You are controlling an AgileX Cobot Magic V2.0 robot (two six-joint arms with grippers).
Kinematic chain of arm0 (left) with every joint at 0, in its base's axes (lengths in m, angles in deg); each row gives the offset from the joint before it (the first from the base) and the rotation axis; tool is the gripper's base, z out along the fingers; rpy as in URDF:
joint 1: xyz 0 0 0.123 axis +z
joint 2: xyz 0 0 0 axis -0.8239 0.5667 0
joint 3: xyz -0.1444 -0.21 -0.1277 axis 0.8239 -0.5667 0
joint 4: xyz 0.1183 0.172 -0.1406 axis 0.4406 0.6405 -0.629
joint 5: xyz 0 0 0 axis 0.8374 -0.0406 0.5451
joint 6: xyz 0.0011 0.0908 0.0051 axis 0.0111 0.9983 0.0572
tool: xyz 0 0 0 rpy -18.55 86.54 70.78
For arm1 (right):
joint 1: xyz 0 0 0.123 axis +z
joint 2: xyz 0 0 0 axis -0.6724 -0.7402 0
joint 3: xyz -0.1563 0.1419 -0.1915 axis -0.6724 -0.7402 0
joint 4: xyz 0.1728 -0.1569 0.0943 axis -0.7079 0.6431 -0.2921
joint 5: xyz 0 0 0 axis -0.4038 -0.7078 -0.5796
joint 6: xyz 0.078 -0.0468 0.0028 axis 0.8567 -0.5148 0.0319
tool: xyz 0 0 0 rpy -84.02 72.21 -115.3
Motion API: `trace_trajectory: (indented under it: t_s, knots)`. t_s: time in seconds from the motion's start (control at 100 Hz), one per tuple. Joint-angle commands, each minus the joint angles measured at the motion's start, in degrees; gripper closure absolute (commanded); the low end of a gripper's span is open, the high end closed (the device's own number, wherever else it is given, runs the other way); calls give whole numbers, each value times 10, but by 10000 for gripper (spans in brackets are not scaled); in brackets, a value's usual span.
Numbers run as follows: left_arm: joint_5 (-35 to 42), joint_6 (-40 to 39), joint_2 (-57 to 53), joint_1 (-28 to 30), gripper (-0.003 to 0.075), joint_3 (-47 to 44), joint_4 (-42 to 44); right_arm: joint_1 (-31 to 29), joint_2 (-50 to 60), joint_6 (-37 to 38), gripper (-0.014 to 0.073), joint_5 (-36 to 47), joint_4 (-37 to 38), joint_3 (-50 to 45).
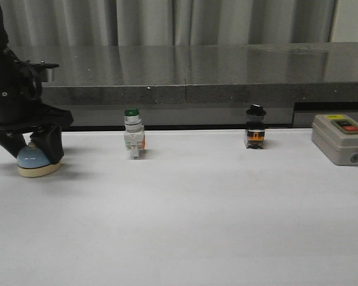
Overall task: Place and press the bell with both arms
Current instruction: 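Lower the left gripper over the blue bell and grasp it, then carry the bell with the left gripper to table center and release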
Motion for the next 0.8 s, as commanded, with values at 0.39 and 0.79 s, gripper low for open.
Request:
trace_trajectory:
  t_s: [0.39,0.79]
  knots:
    - [-143,-1,-197,-27,511,16,-16,-4,11,-4,658,46,-2,11]
    - [-92,-1,-199,-190,511,16,-16,-4,11,-4,658,46,-2,11]
